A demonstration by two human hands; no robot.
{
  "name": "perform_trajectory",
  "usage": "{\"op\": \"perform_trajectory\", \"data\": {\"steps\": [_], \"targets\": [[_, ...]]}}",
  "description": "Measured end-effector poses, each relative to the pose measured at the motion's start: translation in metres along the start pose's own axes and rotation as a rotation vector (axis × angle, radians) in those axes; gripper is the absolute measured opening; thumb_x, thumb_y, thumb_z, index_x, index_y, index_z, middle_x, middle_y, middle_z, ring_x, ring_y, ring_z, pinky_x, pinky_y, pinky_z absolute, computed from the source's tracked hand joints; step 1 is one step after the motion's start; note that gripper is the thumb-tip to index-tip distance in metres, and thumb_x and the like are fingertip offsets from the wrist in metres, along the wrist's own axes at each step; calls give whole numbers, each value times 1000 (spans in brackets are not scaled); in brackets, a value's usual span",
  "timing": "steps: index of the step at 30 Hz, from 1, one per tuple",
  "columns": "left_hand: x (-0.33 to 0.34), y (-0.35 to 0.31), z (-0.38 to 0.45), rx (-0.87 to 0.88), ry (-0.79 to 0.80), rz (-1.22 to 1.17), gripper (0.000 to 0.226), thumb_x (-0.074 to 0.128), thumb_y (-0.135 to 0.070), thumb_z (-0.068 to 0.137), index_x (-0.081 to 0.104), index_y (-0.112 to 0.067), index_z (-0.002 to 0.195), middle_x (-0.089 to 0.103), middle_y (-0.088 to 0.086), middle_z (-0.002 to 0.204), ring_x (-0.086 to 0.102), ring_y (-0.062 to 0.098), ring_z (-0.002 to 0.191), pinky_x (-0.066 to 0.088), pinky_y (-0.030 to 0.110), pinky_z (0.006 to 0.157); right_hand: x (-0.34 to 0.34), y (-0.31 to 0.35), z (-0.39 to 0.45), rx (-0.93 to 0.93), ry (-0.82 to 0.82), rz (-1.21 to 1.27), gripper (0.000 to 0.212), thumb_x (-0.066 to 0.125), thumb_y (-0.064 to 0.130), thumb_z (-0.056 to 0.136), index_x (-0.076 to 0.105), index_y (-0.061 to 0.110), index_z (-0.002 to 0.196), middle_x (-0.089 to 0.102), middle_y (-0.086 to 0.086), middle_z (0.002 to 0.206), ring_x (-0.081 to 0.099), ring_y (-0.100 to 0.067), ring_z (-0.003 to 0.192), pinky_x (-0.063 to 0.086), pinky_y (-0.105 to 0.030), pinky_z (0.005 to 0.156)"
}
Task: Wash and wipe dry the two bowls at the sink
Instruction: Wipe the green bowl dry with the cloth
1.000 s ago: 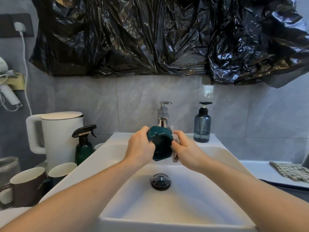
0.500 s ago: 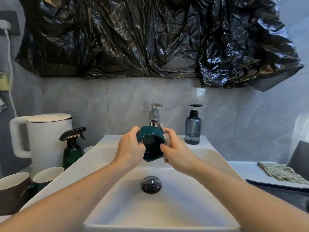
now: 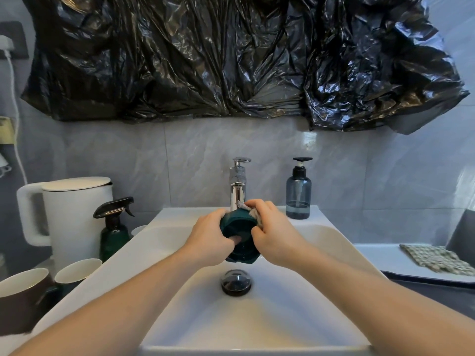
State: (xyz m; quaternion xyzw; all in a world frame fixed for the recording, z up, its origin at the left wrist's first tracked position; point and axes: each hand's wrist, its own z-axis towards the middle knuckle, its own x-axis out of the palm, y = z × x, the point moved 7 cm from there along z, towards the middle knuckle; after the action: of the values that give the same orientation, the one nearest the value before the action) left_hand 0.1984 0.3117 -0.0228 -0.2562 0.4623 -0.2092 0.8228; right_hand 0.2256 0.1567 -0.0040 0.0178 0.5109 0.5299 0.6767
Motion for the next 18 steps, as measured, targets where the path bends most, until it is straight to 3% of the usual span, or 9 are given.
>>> {"op": "perform_trajectory", "data": {"steps": [2,4,6,7,10,12,15,18], "targets": [[1,0,0,-6,-6,12,36,80,-12,84,67,-31,112,74,-7,103,69,18,96,61,32,79,1,8,-1,-58,-6,-37,54,45,2,96,46,26,144,45,5,139,51,-15,117,44,-24,103],[-4,4,0,-40,-48,23,34,75,-10,85,65,-31,110,72,-5,104,67,18,93,59,24,65,4,14,0,-104,-2,-19,54,46,-1,93,50,26,140,45,7,139,51,-12,120,42,-17,100],[-11,7,1,-58,-111,26,26,72,-11,85,61,-29,101,70,-3,97,67,21,87,61,31,61,8,13,2,-98,-9,58,54,47,-1,93,50,27,138,47,9,138,51,-9,119,43,-8,91],[-14,7,1,-53,-145,28,24,73,-13,86,60,-29,99,69,-4,93,66,22,86,60,35,63,8,8,4,-61,-15,120,53,48,1,94,49,28,139,49,7,137,52,-9,117,45,-8,86],[-20,1,0,-40,-206,3,22,73,-12,91,57,-26,96,68,-5,89,62,21,85,47,30,62,8,-11,4,125,41,273,45,51,9,101,43,28,142,60,1,122,59,-9,98,50,-19,78],[-17,-3,0,-36,-200,-10,21,72,-12,91,56,-25,96,68,-4,89,62,22,86,47,34,66,5,-15,2,148,55,277,46,51,8,103,42,25,144,60,1,124,59,-10,103,50,-23,84],[-15,-4,-1,-45,-196,0,20,72,-13,90,56,-24,96,68,-2,89,63,23,86,50,35,66,0,3,-2,-2,-11,208,55,51,6,99,40,28,149,47,5,145,51,-13,129,46,-31,107],[-21,-2,-2,-45,-232,2,21,71,-13,90,55,-25,95,67,-3,88,62,24,86,45,33,61,4,12,-2,-89,-12,142,63,52,6,96,36,31,152,40,10,150,47,-9,132,42,-31,111]]}}
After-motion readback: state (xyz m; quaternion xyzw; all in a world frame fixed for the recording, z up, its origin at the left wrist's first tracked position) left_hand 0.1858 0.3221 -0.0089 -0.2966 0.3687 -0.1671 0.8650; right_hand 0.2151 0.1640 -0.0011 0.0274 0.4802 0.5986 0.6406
